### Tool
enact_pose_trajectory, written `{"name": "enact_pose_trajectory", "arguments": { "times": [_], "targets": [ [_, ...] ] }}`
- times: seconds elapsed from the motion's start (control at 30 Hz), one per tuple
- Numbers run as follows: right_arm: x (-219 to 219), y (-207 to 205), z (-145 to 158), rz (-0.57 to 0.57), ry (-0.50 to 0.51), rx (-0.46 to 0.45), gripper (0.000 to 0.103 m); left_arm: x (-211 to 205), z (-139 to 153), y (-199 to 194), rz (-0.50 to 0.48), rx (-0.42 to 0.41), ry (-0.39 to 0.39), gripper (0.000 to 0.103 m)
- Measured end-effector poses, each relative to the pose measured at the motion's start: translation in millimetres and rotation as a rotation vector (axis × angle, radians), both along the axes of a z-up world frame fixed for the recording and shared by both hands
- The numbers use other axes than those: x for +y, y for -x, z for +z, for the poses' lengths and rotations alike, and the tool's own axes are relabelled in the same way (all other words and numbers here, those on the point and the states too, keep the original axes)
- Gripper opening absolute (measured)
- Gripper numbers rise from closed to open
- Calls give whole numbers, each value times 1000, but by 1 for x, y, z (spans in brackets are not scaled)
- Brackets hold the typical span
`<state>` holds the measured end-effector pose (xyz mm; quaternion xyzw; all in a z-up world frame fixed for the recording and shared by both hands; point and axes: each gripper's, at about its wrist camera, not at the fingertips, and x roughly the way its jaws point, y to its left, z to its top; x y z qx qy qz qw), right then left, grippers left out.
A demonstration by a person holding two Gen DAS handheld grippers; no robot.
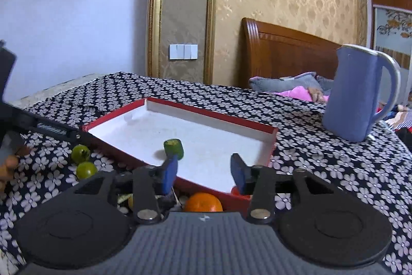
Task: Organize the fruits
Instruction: 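Grasp a large green tomato with the left gripper while the right grasps the mandarin orange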
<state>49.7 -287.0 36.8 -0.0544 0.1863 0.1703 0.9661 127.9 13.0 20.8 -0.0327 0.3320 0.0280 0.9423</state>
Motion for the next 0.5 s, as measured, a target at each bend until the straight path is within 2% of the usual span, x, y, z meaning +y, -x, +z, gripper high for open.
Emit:
{"name": "enact_pose_trajectory", "arguments": {
  "times": [0.13,0.3,0.37,0.43,0.47,0.5],
  "targets": [
    [-7,4,-7,-17,-19,19,48,3,-9,-7,-21,38,35,90],
    [-14,15,-17,-28,-58,42,48,8,-20,-15,-36,97,92,75],
    [-14,16,-19,-30,-67,48,48,10,-24,-16,-41,114,111,60],
    [-14,16,-21,-32,-71,54,50,10,-24,-15,-31,107,107,54],
    [-13,16,-22,-33,-70,56,51,11,-24,-14,-33,107,115,40],
    [-12,16,-23,-33,-68,57,51,12,-24,-14,-32,109,127,35]
  ]
}}
